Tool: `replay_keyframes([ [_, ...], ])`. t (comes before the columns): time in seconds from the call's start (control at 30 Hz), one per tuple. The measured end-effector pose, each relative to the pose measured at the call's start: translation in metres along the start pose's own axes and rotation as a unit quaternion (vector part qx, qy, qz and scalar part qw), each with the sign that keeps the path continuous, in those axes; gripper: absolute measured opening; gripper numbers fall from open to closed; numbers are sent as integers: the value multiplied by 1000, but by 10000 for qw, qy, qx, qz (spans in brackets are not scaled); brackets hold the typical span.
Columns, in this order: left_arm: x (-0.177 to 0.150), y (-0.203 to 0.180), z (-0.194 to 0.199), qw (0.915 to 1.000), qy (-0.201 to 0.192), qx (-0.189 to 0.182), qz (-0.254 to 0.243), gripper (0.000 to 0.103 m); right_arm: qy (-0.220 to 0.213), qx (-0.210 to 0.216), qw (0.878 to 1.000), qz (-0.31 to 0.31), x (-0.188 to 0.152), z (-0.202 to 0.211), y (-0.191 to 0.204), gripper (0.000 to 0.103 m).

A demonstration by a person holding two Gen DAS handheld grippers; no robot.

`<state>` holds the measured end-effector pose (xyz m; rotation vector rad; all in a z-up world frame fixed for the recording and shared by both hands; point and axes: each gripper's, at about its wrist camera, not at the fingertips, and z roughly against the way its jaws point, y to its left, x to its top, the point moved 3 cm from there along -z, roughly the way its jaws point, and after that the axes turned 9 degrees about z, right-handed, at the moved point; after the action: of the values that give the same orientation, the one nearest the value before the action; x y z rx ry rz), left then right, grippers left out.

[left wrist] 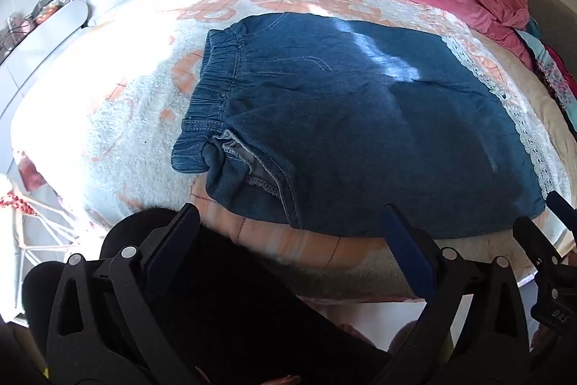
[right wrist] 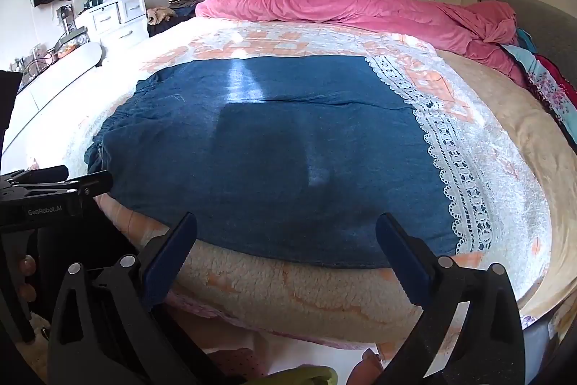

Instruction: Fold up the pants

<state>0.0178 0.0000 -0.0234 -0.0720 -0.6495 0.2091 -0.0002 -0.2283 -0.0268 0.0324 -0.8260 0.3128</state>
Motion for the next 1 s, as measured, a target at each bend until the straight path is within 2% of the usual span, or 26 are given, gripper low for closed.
replay_keyframes([
  [0.2, 1, 4, 2, 10000, -18, -14, 8, 94, -14, -46, 10000, 62, -2, 1, -5, 99],
  [0.5, 2, 3, 10, 10000, -65, 60, 12, 94, -57, -26, 9999, 122, 11, 7, 9, 99],
  [1.0, 2, 2, 10, 9999, -91, 72, -26, 94, -71, 26, 9999, 80, 4, 6, 4, 99],
])
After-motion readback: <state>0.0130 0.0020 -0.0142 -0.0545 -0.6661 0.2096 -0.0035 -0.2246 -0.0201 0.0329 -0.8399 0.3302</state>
